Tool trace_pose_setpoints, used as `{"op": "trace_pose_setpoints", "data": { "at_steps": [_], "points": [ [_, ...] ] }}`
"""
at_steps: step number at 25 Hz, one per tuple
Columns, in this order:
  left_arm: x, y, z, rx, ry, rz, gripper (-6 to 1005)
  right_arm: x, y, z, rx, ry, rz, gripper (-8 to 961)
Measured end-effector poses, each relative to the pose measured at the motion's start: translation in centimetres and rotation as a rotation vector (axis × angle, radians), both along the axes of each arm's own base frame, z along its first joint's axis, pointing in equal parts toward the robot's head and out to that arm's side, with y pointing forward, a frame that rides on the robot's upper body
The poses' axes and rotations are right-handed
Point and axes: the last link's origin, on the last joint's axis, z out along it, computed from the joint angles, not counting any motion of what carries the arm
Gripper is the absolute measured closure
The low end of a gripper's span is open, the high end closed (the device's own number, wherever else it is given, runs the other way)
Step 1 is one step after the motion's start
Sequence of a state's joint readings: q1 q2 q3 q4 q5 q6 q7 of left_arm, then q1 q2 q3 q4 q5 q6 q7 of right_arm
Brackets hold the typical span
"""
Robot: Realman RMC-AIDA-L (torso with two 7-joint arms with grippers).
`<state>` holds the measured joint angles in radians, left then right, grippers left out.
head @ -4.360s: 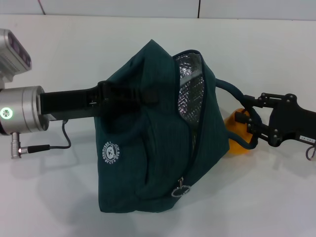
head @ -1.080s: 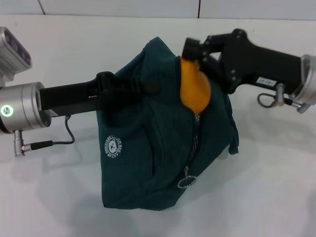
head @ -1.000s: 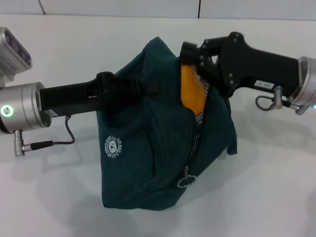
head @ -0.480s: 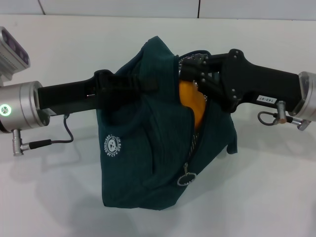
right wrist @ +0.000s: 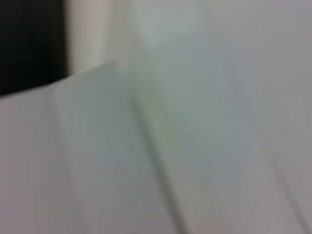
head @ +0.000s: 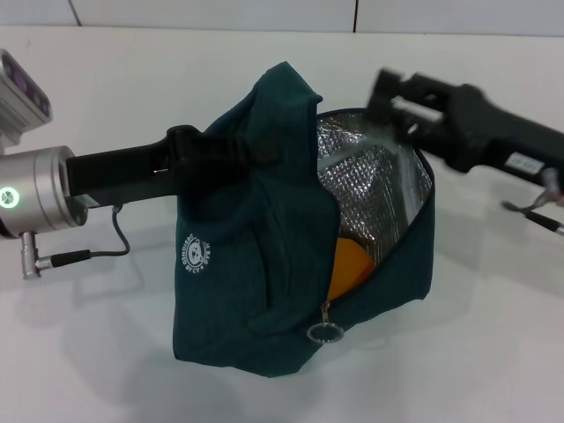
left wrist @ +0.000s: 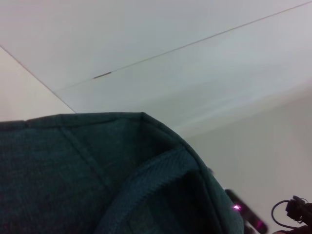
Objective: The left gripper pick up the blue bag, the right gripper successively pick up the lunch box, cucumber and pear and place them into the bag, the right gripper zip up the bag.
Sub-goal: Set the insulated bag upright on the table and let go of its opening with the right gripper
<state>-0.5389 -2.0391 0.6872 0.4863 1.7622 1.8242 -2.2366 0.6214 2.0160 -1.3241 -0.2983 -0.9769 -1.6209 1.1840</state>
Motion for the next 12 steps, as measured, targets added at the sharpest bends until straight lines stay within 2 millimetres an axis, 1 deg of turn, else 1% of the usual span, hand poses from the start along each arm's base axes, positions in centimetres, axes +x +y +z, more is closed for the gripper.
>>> {"op": "trace_pose_setpoints", "data": {
  "at_steps": [4, 8, 12],
  "points": [
    [-0.1, 0.0, 0.1, 0.001, 0.001, 0.001, 962, 3.0, -0.5, 1.0, -0.088, 0.072, -0.215, 387],
    [-0.1, 0.0, 0.0, 0.000, 0.003, 0.002, 962, 5.6, -1.7, 1.4, -0.215, 0.129, -0.395, 357],
    [-0.1, 0.0, 0.1, 0.000, 0.004, 0.002, 962, 7.1, -3.1, 0.8, -0.341, 0.155, -0.503, 327]
  ]
}}
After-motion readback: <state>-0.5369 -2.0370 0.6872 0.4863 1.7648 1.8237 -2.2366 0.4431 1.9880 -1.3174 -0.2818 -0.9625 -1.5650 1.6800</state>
